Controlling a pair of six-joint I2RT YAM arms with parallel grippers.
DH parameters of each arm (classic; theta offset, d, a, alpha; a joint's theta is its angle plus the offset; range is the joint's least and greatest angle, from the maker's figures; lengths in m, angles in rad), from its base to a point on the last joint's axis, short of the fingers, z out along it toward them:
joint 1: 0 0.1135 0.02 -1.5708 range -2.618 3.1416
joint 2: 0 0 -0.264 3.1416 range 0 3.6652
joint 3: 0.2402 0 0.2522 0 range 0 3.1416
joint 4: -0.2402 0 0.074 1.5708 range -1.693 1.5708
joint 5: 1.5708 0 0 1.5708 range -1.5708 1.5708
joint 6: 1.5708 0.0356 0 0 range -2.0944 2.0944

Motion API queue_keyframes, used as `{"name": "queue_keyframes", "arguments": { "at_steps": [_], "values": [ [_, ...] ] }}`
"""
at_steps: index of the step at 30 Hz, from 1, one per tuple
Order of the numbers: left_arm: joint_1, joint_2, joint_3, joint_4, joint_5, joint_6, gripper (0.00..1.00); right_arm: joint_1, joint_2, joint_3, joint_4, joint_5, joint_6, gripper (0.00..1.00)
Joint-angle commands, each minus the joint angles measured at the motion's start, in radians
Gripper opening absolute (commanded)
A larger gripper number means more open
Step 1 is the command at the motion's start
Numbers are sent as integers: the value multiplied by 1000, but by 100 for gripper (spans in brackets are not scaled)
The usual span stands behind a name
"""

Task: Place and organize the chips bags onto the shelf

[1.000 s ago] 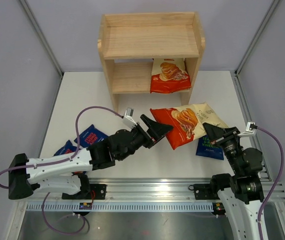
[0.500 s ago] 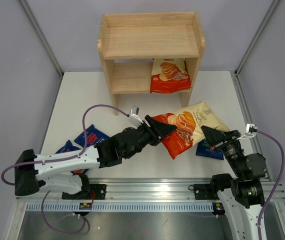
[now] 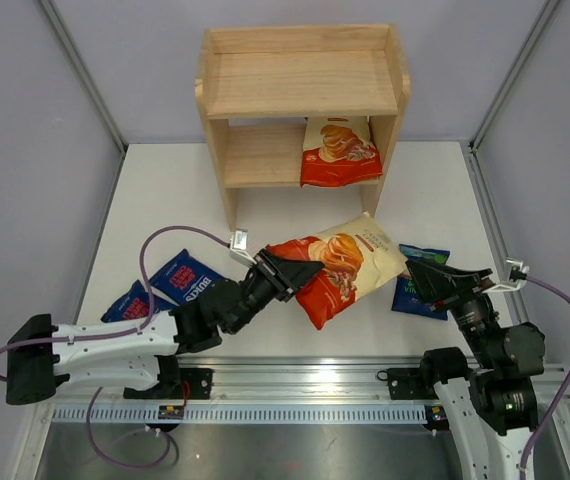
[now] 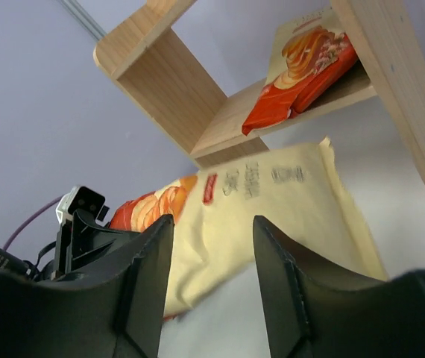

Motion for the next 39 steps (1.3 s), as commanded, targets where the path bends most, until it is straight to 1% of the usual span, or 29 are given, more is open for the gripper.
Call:
{"name": "queue_keyframes", "arguments": {
  "at_steps": [1, 5, 7, 8, 11, 15, 18, 21, 23, 24, 27, 30, 34, 39],
  "values": [
    [2, -137, -52, 174, -114, 122, 13, 1, -10, 68, -19, 45, -47, 57],
    [10, -280, -115, 183, -187, 219, 13, 0, -10, 120, -94, 71, -85, 63],
    [19, -333, -131, 157, -213, 243, 13, 0, -10, 132, -125, 78, -97, 65],
    [24, -385, -145, 142, -230, 257, 13, 0, -10, 138, -130, 83, -105, 65],
    [36, -468, -158, 121, -258, 320, 13, 0, -10, 137, -137, 83, -102, 66],
    [55, -539, -155, 117, -333, 415, 13, 0, -10, 125, -121, 75, -90, 65],
    [100, -562, -145, 143, -350, 464, 13, 0, -10, 115, -113, 74, -82, 65],
    [180, -542, -112, 153, -313, 469, 13, 0, -10, 117, -116, 77, -85, 65],
    [232, -519, -90, 136, -257, 435, 13, 0, -10, 120, -117, 82, -90, 65],
    [286, -504, -81, 140, -231, 420, 12, 0, -8, 122, -117, 83, -91, 65],
    [392, -434, -61, 163, -135, 323, 11, 0, -7, 132, -122, 85, -96, 65],
    [450, -369, -61, 217, -100, 282, 11, 0, 0, 148, -137, 86, -108, 64],
    [484, -297, -53, 332, -74, 276, 10, 0, 15, 169, -151, 83, -126, 64],
    [486, -213, -38, 422, -68, 285, 9, 0, 42, 171, -142, 69, -137, 64]
  ]
}}
